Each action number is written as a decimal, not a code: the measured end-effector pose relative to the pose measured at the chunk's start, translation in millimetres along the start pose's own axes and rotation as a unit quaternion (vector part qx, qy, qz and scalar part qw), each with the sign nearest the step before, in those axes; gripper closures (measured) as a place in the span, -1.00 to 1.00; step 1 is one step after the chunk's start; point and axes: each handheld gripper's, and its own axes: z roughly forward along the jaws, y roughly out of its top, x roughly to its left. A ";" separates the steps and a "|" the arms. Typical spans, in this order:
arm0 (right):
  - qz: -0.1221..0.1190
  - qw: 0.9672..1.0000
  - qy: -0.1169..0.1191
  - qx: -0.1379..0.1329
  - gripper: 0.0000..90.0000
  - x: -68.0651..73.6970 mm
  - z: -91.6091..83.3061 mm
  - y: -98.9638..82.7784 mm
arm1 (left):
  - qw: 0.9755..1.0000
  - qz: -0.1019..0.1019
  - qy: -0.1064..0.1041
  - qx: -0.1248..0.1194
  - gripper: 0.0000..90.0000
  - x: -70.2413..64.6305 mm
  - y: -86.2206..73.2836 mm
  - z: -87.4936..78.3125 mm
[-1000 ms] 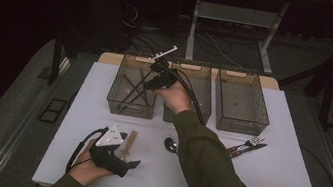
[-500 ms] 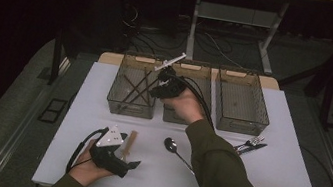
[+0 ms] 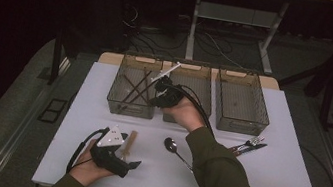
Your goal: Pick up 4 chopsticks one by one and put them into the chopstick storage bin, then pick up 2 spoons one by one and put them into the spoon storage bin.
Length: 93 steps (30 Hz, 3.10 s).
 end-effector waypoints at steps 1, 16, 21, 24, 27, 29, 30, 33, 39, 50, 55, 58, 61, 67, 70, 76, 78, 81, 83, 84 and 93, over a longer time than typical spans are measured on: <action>0.002 1.000 0.001 0.002 0.97 -0.5 1.9 0.2 | 1.000 0.001 -0.001 0.000 -1.00 0.0 0.1 0.0; -0.003 1.000 -0.007 0.004 0.97 2.3 5.8 2.5 | 1.000 0.003 0.001 0.000 -1.00 -0.7 0.8 -0.2; 0.003 1.000 -0.011 -0.001 0.97 -0.8 7.9 7.2 | 1.000 0.000 0.000 0.000 -1.00 0.2 0.3 0.1; 0.002 1.000 -0.011 -0.001 0.97 -0.5 8.4 9.8 | 1.000 0.001 -0.001 0.000 -1.00 0.1 0.1 0.0; 0.003 1.000 -0.007 -0.001 0.97 0.9 8.1 9.6 | 1.000 0.000 0.000 -0.001 -1.00 0.2 0.0 -0.7; 0.000 1.000 -0.007 0.003 0.97 2.3 9.1 8.6 | 1.000 0.001 0.000 0.000 -1.00 0.4 0.1 -0.6; 0.000 1.000 -0.007 0.003 0.97 2.8 9.4 8.4 | 1.000 0.001 0.000 0.000 -1.00 0.2 0.1 -0.4; 0.000 1.000 -0.011 0.006 0.97 2.5 10.0 9.3 | 1.000 0.001 -0.001 -0.001 -1.00 -0.4 0.3 -0.4; 0.008 1.000 -0.014 0.007 0.97 -2.5 11.1 8.3 | 1.000 0.000 -0.001 -0.002 -1.00 0.5 -0.3 -0.4; 0.018 1.000 0.010 -0.023 0.52 -5.3 -6.8 0.3 | 1.000 -0.003 0.000 -0.002 -1.00 3.3 -1.8 -2.0; 0.025 0.998 0.012 -0.051 0.13 -4.4 -21.7 -12.3 | 1.000 -0.004 0.002 0.002 -1.00 2.4 -1.9 -2.1; 0.032 0.997 0.014 -0.068 -0.14 -3.0 -31.5 -24.7 | 1.000 -0.009 0.002 -0.001 -1.00 1.3 -1.9 -1.5; 0.023 0.997 -0.004 -0.078 -0.28 -0.4 -43.2 -38.7 | 1.000 -0.008 0.005 0.000 -1.00 1.7 -1.9 -1.5; 0.030 0.994 -0.018 -0.099 -0.44 -3.2 -63.5 -68.3 | 1.000 -0.008 0.006 0.005 -1.00 3.7 -1.6 -1.9; 0.032 0.993 -0.024 -0.108 -0.53 -4.5 -72.0 -83.5 | 1.000 -0.006 0.006 0.007 -1.00 4.3 -1.5 -1.9; 0.038 0.992 -0.033 -0.120 -0.59 -6.3 -85.5 -113.7 | 1.000 -0.007 0.008 0.007 -1.00 4.5 -1.4 -2.1; 0.042 0.990 -0.034 -0.128 -0.61 -5.3 -89.6 -123.5 | 1.000 -0.005 0.009 0.007 -1.00 4.8 -1.5 -2.1; 0.045 0.990 -0.036 -0.132 -0.63 -3.5 -96.2 -137.6 | 1.000 -0.006 0.010 0.009 -1.00 4.2 -1.8 -2.5; 0.046 0.989 -0.041 -0.137 -0.64 -2.3 -100.3 -146.3 | 1.000 -0.007 0.012 0.009 -1.00 4.1 -1.7 -2.6; 0.047 0.988 -0.045 -0.137 -0.65 -1.4 -102.0 -150.3 | 1.000 -0.008 0.012 0.008 -1.00 4.1 -1.5 -2.7; 0.058 0.983 -0.088 -0.152 -0.66 3.1 -118.4 -193.2 | 1.000 -0.016 0.016 0.012 -1.00 6.3 -1.7 -3.4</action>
